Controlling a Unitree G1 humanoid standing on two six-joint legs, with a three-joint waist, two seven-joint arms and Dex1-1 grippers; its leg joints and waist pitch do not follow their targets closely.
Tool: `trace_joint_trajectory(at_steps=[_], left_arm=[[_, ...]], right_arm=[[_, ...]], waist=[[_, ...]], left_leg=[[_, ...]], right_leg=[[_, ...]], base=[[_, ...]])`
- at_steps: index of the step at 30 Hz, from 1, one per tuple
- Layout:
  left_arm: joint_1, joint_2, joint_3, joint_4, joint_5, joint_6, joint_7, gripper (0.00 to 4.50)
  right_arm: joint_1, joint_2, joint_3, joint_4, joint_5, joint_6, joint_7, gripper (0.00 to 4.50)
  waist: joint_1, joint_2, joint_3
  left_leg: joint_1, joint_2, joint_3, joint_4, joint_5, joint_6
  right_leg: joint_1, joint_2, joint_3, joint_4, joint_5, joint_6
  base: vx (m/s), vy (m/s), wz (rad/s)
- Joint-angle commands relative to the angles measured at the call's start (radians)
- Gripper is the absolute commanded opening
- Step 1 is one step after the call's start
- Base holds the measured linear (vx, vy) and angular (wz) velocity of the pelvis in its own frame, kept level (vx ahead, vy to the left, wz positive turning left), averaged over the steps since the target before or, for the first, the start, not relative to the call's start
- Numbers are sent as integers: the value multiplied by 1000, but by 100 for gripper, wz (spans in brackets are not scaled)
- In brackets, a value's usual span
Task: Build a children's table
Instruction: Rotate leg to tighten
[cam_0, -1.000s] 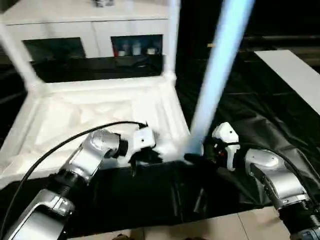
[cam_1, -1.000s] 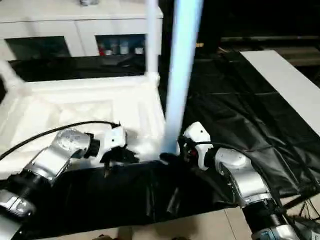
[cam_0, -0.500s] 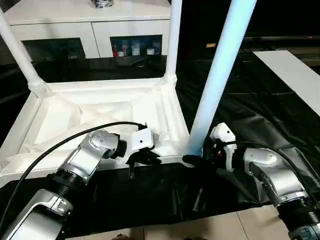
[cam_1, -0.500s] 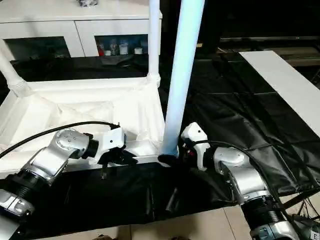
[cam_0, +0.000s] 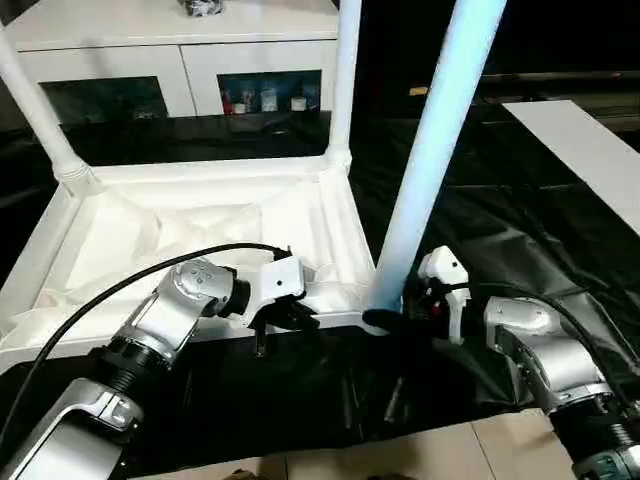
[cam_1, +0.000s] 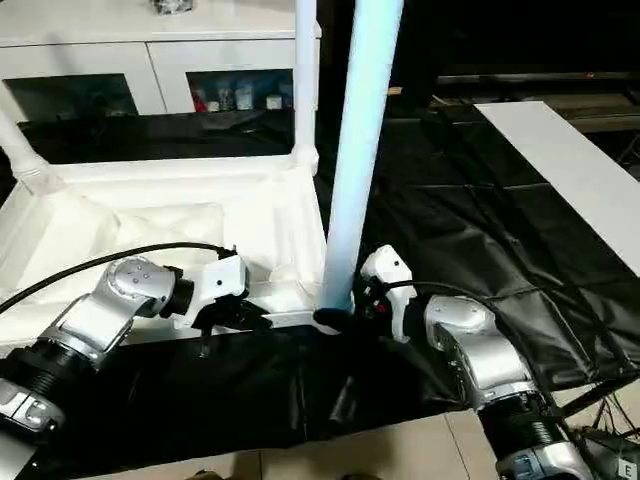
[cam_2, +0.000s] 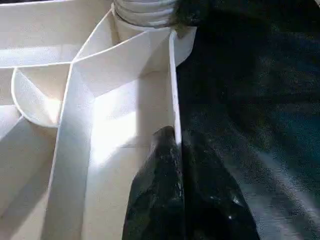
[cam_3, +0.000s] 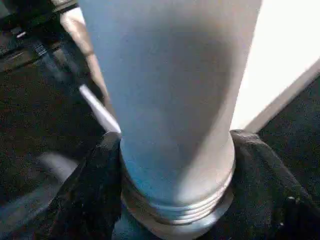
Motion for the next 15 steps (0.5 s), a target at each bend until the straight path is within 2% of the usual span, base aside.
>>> trace_joint_trajectory(at_steps=[1,2,3,5,6,7,8,9,10,11,13,14,15], left_arm=[[-16,-28,-25,7,34,33,34,0],[-38,-78,-10,46,49,58,131,0],[-49,-104,-3,65,55,70,175,0],[-59,-127,3,82,59,78,213,0],[-79,-164,13,113,69,94,284,0],[-125,-243,34,183,81,132,422,0],[-149,-279,45,219,85,144,489,0],[-165,-306,50,245,85,148,524,0],[-181,-330,54,271,88,147,563,0],[-190,-345,59,286,94,146,584,0],[-207,-365,52,320,119,123,610,0],[-213,-375,56,334,122,109,611,0],[-213,-374,53,335,124,102,607,0]], right_arm=[[-48,36,-92,102,-54,5,-233,272],[-76,91,-129,159,-70,20,-394,272],[-89,118,-146,186,-74,29,-466,272],[-99,141,-161,207,-75,39,-525,272],[-119,172,-177,242,-77,51,-606,272],[-174,242,-214,334,-54,47,-745,272],[-206,273,-233,384,-44,35,-824,272],[-236,298,-247,432,-29,17,-867,272],[-269,324,-261,481,-10,-7,-899,272],[-292,341,-271,516,-2,-25,-919,272],[-344,375,-277,587,8,-60,-904,272],[-376,393,-259,616,-7,-82,-862,272],[-386,401,-256,618,-6,-96,-821,272]], waist=[[-5,-4,-61],[-11,-5,-59],[-18,-3,-60],[-21,-3,-59],[-25,-6,-60],[-32,2,-60],[-36,2,-61],[-31,2,-65],[-33,2,-65],[-35,0,-64],[-31,1,-67],[-30,0,-67],[-30,-9,-67]], left_leg=[[12,54,-29,-78,-286,14],[18,52,-30,-77,-314,-5],[23,49,-32,-76,-331,-24],[25,49,-36,-77,-362,-29],[23,50,-35,-76,-361,-26],[24,47,-34,-75,-372,-29],[26,45,-36,-73,-386,-35],[31,43,-35,-70,-387,-34],[30,43,-34,-69,-386,-27],[20,41,-36,-70,-380,-20],[22,42,-34,-69,-377,-9],[17,42,-35,-71,-368,4],[14,43,-32,-71,-356,12]], right_leg=[[40,-58,42,-66,-351,-209],[35,-59,40,-73,-413,-195],[30,-57,39,-76,-447,-184],[30,-58,36,-82,-475,-164],[30,-58,37,-83,-465,-168],[21,-54,39,-83,-441,-174],[23,-54,36,-81,-452,-175],[23,-56,35,-85,-457,-170],[22,-57,36,-88,-449,-172],[28,-56,33,-87,-447,-166],[27,-57,33,-88,-430,-164],[32,-56,32,-85,-401,-171],[34,-56,33,-84,-382,-176]], base=[[0,0,0],[0,0,0],[0,0,0],[0,0,0],[0,0,0],[0,0,0],[0,0,0],[0,0,0],[0,0,0],[0,0,0],[0,0,0],[0,0,0],[0,0,0]])
